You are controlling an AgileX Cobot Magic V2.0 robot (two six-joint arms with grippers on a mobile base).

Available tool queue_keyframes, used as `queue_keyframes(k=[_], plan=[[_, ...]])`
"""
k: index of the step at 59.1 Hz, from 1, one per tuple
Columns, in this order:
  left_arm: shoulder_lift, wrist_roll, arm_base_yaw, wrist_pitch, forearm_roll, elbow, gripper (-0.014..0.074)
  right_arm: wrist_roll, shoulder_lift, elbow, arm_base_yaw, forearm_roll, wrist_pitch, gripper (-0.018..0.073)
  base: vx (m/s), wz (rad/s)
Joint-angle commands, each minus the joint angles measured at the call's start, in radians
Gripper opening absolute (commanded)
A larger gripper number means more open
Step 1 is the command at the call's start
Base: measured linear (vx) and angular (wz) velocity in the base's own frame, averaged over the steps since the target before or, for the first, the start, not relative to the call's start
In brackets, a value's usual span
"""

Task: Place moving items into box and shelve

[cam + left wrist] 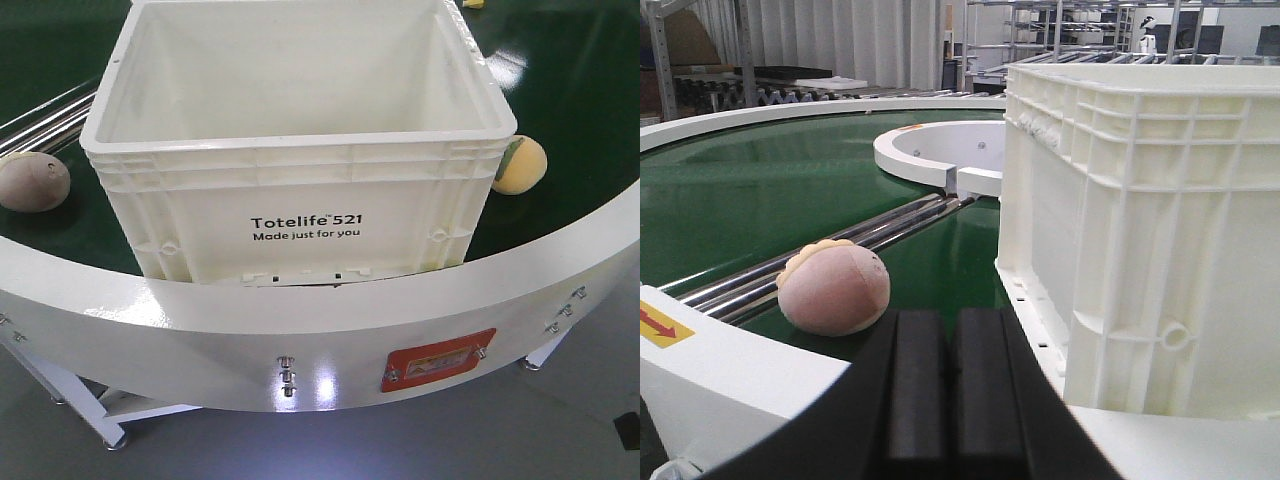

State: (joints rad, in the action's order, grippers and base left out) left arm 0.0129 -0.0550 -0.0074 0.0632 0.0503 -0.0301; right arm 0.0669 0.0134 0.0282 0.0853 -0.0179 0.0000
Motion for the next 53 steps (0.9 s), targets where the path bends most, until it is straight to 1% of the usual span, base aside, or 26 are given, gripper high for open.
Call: queue_keyframes(k=[1,40,45,53], plan=[[0.013,-0.008,-0.005,-0.087,-0.002,-0.027,-0.0013,0.009,0.011,0.022,-0.004,-0.008,-0.076,-0.0013,0.0,0.0],[0.013,-0.008,-0.005,-0.088,-0.002,-0.027,-0.0013,0.009,0.011,0.022,-0.004,-0.008,-0.076,-0.0013,0.0,0.0],[0.013,-0.008,-0.005,-0.091,-0.002,-0.027,-0.0013,0.01,0.011,0.021,-0.004,-0.008,-0.096,-0.0013,0.0,0.0],[0.013,-0.011,-0.006,-0.14,-0.002,-0.011,-0.0013,0.007,0.011,0.004,-0.004,-0.002,-0.107,-0.0013,0.0,0.0]])
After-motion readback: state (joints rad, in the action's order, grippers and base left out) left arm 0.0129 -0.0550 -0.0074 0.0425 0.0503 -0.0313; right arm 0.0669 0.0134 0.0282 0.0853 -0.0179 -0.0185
